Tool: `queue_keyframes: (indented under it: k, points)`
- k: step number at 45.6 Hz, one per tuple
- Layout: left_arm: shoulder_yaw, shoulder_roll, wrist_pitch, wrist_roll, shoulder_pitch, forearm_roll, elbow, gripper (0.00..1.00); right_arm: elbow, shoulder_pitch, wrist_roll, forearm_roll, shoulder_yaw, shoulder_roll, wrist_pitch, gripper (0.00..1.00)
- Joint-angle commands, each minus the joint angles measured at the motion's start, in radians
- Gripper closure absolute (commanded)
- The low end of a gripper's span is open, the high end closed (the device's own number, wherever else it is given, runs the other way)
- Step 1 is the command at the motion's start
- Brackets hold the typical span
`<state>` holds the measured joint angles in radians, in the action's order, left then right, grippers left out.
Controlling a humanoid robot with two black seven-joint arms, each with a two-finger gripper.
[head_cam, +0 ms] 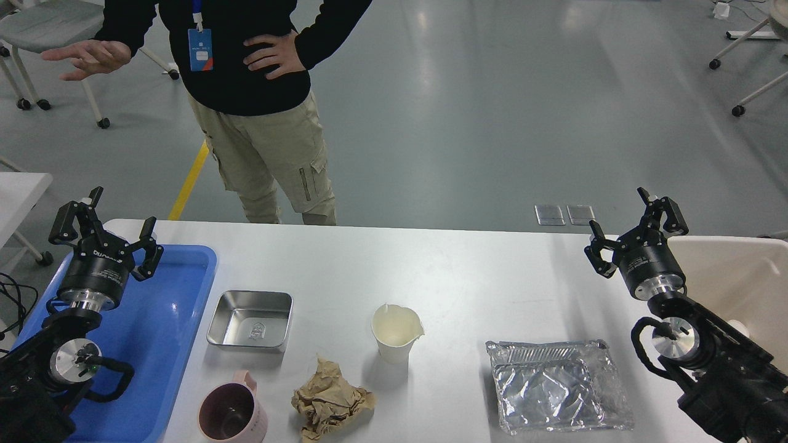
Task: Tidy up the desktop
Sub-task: 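Move the left gripper over the blue tray toward the pink mug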
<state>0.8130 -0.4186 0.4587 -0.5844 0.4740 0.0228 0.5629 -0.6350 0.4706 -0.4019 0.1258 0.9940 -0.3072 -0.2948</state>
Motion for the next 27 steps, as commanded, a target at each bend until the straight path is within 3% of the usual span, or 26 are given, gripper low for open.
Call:
queue_keyframes:
  k: [1,27]
  points:
    - [0.000,0.000,-0.011,0.000,0.002,-0.003,0.000,0.04,0.001,0.000,0.000,0.000,-0.001,0.000,0.000,0.00]
    - [0.054,-0.020,-0.012,0.002,0.012,-0.009,0.000,0.04,0.003,0.005,0.000,0.000,-0.001,0.000,0.002,0.00]
